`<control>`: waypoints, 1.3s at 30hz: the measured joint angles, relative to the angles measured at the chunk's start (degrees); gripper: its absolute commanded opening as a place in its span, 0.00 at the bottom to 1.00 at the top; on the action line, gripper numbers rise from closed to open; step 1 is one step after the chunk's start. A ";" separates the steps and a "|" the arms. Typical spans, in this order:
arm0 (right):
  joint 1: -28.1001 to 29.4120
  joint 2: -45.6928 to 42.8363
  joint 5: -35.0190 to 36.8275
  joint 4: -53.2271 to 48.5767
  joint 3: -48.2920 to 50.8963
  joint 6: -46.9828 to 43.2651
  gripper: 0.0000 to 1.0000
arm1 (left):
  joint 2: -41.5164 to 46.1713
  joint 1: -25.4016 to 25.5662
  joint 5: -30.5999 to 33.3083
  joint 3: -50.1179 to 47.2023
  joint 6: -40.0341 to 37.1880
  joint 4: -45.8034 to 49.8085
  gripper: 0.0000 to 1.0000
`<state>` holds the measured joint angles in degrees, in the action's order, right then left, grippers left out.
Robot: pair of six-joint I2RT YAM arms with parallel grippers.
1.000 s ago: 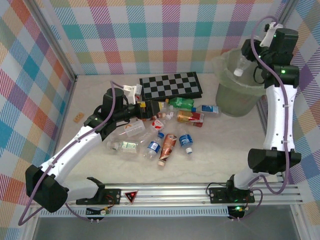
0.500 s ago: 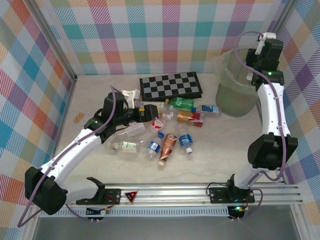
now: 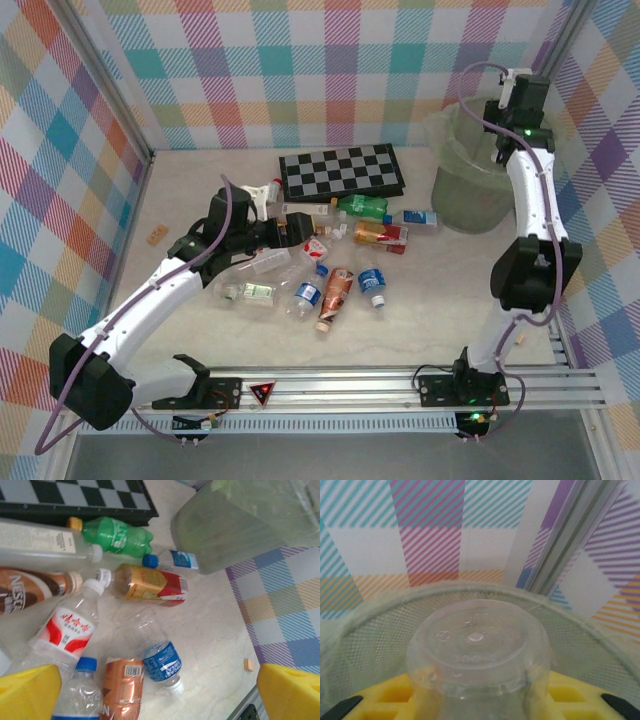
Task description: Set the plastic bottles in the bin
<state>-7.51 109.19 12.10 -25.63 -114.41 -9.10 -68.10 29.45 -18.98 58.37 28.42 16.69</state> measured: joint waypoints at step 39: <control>-4.59 24.02 -15.52 -34.69 -28.70 15.74 0.99 | 5.29 -0.11 17.86 -5.25 8.61 20.28 1.00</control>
<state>-12.10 133.21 -3.42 -60.31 -143.11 6.63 -62.81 29.34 -1.13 53.12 37.04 36.97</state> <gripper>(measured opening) 0.962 0.995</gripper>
